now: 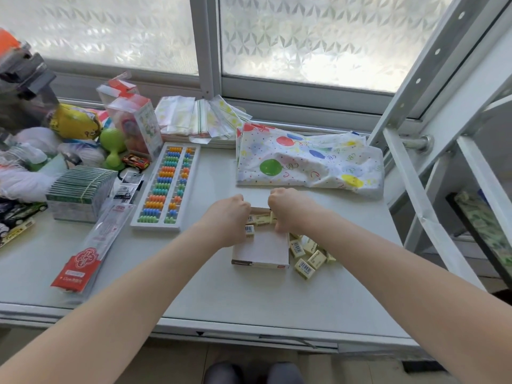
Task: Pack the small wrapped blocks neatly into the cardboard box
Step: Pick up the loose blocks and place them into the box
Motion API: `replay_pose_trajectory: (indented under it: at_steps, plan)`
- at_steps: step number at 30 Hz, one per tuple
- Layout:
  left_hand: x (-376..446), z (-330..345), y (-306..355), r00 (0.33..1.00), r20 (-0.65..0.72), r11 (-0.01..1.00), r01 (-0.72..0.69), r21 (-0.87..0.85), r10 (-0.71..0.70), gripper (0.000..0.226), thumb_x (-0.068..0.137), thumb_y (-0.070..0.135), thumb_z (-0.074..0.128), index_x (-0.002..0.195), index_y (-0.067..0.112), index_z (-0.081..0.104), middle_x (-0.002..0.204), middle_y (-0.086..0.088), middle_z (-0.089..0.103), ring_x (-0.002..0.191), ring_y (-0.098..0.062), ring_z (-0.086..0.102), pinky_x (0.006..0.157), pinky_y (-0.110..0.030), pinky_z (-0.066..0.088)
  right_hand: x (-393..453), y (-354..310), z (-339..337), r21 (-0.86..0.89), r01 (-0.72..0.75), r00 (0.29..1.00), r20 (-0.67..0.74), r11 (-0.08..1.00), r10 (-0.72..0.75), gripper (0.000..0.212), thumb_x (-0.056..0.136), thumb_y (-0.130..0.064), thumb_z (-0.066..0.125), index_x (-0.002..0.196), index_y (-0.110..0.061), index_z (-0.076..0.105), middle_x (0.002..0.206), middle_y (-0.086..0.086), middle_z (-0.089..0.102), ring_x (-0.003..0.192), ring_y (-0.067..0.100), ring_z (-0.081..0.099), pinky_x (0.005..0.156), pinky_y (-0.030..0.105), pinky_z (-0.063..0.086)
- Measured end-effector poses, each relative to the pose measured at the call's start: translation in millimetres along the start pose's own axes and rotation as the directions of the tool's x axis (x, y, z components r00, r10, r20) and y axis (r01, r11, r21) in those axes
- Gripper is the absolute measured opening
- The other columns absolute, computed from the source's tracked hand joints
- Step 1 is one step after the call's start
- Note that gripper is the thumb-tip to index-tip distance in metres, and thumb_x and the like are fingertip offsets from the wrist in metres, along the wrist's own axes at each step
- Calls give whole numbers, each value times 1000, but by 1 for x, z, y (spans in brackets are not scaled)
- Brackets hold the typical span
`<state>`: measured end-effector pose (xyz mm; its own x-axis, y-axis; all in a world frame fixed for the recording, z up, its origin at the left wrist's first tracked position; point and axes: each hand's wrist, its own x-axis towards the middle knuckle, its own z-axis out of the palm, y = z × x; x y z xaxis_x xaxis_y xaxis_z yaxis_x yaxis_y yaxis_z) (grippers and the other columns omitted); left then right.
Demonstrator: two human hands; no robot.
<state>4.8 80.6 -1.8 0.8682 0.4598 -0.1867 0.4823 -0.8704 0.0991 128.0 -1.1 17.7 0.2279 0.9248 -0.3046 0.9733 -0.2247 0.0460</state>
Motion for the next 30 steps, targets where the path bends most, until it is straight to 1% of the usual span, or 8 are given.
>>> replay_pose_trajectory:
  at_steps: [3,6,10,14,16,18,24,30]
  plan:
    - [1,-2,0,999,37,1000,15,6,-15,23,79,17,60,100,9,58,104,-9,53,85,-27,58,65,-31,43,-2,8,-3,116,-16,1000,-19,993,18,8,77,-9,64,81,-5,58,105,10,57,91,27,57,74,35,51]
    - [-4,-7,0,999,-43,999,18,-41,-20,39,77,28,65,110,10,56,109,-7,52,90,-25,56,70,-34,48,-11,37,-19,320,-127,988,-44,939,149,37,79,-17,69,114,-8,61,115,6,59,104,23,57,90,33,49]
    - [-7,-12,35,969,-240,977,-99,-186,52,39,85,28,59,121,12,57,111,-7,53,104,-24,53,80,-37,50,-20,69,-17,310,-251,966,26,917,256,27,79,-19,69,106,-12,67,111,4,62,95,22,60,85,33,52]
    - [12,-2,78,975,-128,981,-189,-42,182,33,88,15,52,119,12,59,115,-7,54,108,-25,48,81,-34,45,-17,62,9,359,-270,963,108,893,247,34,78,-25,70,110,-17,65,100,0,62,86,19,61,73,32,52]
    - [20,-1,84,979,-57,980,-195,49,197,29,88,5,46,113,8,60,116,-9,57,110,-26,46,79,-33,42,-16,56,20,329,-261,965,93,908,244,12,77,-24,66,85,-15,68,81,3,60,74,21,55,60,27,43]
    - [27,0,86,978,-42,976,-199,89,203,25,89,5,45,107,6,62,113,-9,59,110,-27,46,74,-31,35,-15,55,28,308,-276,961,73,910,267,17,76,-19,61,61,-12,58,68,9,58,65,26,52,50,28,37]
    - [17,-25,54,981,-170,963,-133,-236,94,22,88,27,57,99,15,72,97,-5,69,96,-24,59,75,-36,52,-30,75,4,394,-246,943,-115,886,313,16,82,-21,63,93,-13,70,89,4,66,82,24,63,74,36,54]
    - [-4,-11,13,998,-55,948,-1,-319,-17,18,79,27,69,94,18,71,90,1,71,85,-18,63,76,-32,54,-32,30,-7,363,-13,999,-45,932,32,22,82,-26,65,102,-17,69,94,-6,58,91,14,56,80,30,49]
